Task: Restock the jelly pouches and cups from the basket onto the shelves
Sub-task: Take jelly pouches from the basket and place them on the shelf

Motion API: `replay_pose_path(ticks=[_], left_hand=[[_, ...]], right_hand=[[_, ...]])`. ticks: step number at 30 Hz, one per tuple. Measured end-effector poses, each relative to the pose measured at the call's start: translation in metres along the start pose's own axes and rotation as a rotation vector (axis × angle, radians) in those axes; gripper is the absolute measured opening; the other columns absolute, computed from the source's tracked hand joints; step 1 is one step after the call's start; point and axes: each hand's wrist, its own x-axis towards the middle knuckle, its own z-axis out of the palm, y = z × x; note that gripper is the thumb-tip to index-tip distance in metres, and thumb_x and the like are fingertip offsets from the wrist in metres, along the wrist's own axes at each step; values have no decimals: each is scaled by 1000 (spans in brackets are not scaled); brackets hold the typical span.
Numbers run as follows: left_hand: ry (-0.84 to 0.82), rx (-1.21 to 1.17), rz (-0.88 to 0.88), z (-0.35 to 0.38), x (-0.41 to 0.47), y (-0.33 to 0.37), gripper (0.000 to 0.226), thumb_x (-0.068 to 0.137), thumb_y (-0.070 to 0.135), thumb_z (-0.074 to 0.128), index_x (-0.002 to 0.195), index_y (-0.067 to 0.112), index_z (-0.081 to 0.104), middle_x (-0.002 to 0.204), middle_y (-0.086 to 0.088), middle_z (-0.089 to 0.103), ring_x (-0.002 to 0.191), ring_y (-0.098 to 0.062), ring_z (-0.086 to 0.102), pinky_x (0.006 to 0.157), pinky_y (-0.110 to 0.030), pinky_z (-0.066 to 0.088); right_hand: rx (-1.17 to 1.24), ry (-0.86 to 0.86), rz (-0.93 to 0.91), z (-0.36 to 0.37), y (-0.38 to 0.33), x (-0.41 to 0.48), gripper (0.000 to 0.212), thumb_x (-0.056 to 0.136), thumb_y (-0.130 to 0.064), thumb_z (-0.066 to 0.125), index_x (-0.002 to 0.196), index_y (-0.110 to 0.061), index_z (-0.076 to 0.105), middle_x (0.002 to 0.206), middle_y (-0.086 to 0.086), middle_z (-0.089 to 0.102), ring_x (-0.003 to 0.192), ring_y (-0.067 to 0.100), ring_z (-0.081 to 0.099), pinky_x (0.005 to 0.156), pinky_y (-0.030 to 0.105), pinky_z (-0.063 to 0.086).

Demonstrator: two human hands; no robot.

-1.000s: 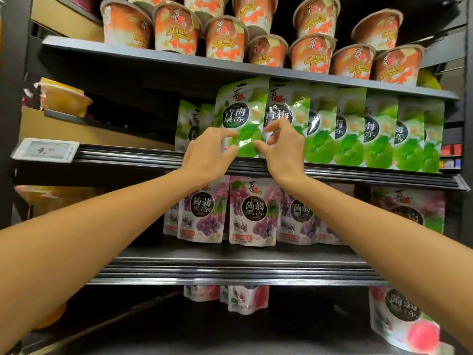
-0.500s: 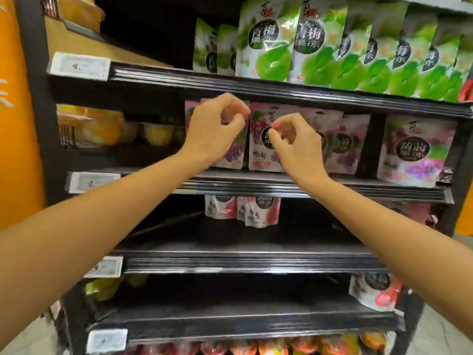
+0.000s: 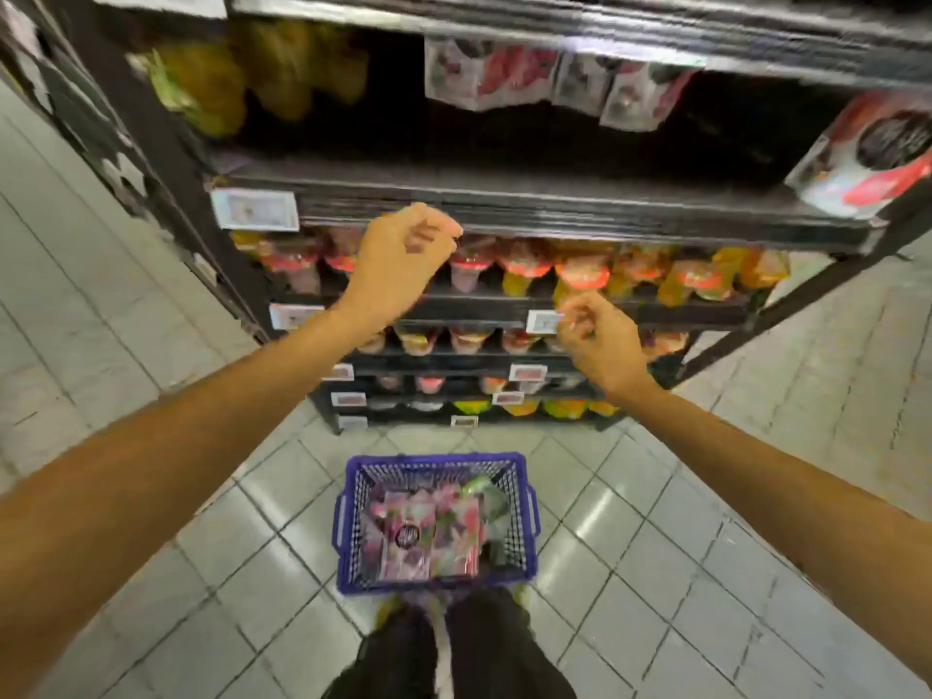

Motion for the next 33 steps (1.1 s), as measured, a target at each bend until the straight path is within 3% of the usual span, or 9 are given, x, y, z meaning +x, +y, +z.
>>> replay_pose_path(ticks=[4,7,10,14,17,20,24,30,33], left_hand=[[-50,-57,-320,40,-61,-120,10,91,2,61,93,11,66,83,2,65,75,-5,61,70,-14,47],[-83,-38,-527,74,-113,-200,10,93,0,60,95,5,67,89,-8,67,74,-3,61,71,-12,47],[-103,-10,-655,105,-170,-271,15,90,-10,58,102,-9,68,100,-20,67,87,-21,60,83,-29,48],[-134,7,-808,152,-236,-355,19,88,-19,55,104,-19,64,97,-28,63,73,2,59,75,-25,45],[-153,39,-972,187,-278,-409,16,87,-16,58,101,-18,65,96,-26,64,75,-19,63,77,-30,46],[-219,125,-1098,212,-316,-460,16,90,-4,61,103,-11,67,100,-32,67,91,-41,64,83,-40,51],[-332,257,-1206,232,-355,-519,29,91,12,64,118,3,63,116,-12,66,85,-20,63,57,-13,44],[-217,316,-1246,261,-364,-578,69,82,27,77,137,4,45,133,-15,56,121,-32,54,93,-36,44],[-214,366,-1292,274,-365,-604,70,85,38,72,136,-3,46,130,-20,60,120,-36,57,98,-40,46]], right_hand=[[-46,-179,236,69,93,-30,14,94,-7,54,98,-20,52,88,-1,55,65,-5,49,69,4,41],[-53,-236,365,124,157,-45,26,96,6,40,83,-11,55,59,-7,59,49,0,51,44,8,39],[113,-263,590,175,217,-60,34,85,11,52,59,-9,61,43,-5,55,38,3,51,40,12,39],[127,-393,781,238,295,-73,24,94,7,49,101,-12,61,66,-25,60,69,-9,54,60,3,40],[110,-366,857,282,348,-92,22,97,6,45,102,-4,64,84,-11,69,94,20,62,68,4,46],[2,-391,837,325,388,-105,22,89,1,58,108,5,68,101,12,65,100,27,60,74,23,45],[-138,-545,823,378,426,-116,22,87,-7,55,96,0,74,101,16,73,90,31,66,69,30,47],[-148,-694,710,459,462,-114,28,89,-14,61,116,-7,66,119,8,68,107,24,63,86,27,47],[-25,-737,727,492,467,-115,39,87,-24,69,120,-6,59,110,7,64,102,26,63,76,28,47]])
